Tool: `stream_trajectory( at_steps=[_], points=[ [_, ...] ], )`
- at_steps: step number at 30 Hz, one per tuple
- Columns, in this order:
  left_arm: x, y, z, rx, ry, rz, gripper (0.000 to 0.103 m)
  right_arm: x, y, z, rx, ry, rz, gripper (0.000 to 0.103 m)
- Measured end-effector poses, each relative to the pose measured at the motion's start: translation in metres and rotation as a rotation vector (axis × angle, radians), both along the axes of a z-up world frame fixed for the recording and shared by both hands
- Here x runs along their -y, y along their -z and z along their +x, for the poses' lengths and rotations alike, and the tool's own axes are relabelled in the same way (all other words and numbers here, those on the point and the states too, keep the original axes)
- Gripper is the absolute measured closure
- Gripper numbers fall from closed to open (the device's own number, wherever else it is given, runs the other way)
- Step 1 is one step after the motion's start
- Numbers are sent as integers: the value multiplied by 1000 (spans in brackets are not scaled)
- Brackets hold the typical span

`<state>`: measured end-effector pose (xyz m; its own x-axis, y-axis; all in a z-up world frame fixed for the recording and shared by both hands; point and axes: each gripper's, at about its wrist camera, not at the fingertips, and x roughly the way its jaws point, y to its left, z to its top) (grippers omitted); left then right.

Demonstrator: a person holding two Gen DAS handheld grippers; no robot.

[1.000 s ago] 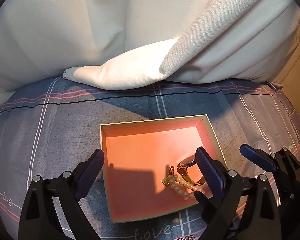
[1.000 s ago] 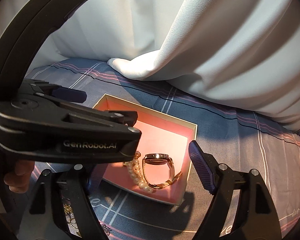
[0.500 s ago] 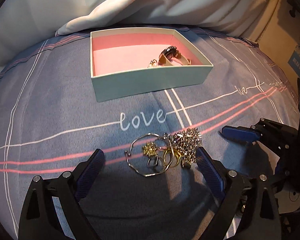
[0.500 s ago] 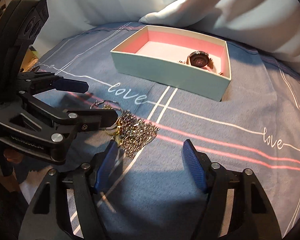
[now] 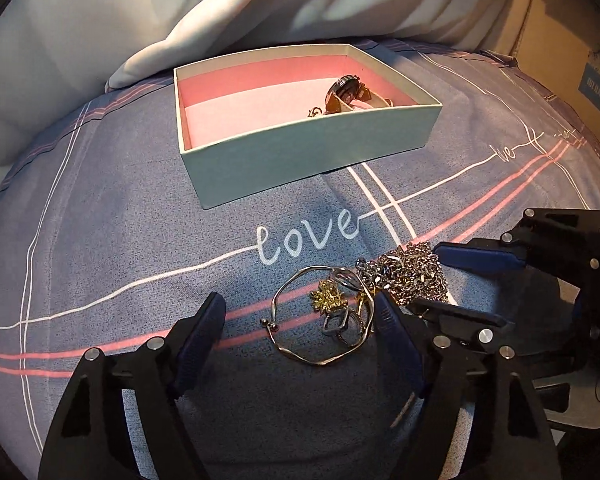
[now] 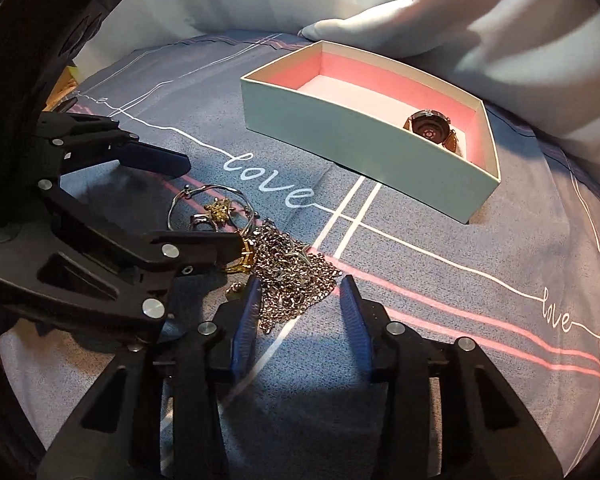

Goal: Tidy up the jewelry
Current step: 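Grasp the silver bangle with the left gripper while the right gripper grasps a gold earring, then carry the bangle and earring into the pink box and open both grippers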

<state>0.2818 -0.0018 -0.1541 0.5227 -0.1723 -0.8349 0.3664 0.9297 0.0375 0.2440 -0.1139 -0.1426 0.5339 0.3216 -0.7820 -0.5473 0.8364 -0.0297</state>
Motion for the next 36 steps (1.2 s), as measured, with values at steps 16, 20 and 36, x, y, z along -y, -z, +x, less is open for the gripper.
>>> stream_trajectory(
  at_steps=[16, 20, 36],
  points=[
    [-6, -26, -4, 38, -22, -83, 54, 7, -12, -8, 17, 44, 57, 96],
    [-3, -37, -3, 55, -24, -97, 54, 12, -22, -7, 41, 56, 73, 98],
    [2, -70, 51, 39, -106, -178, 54, 21, -75, 44, 107, 123, 109, 101]
  ],
)
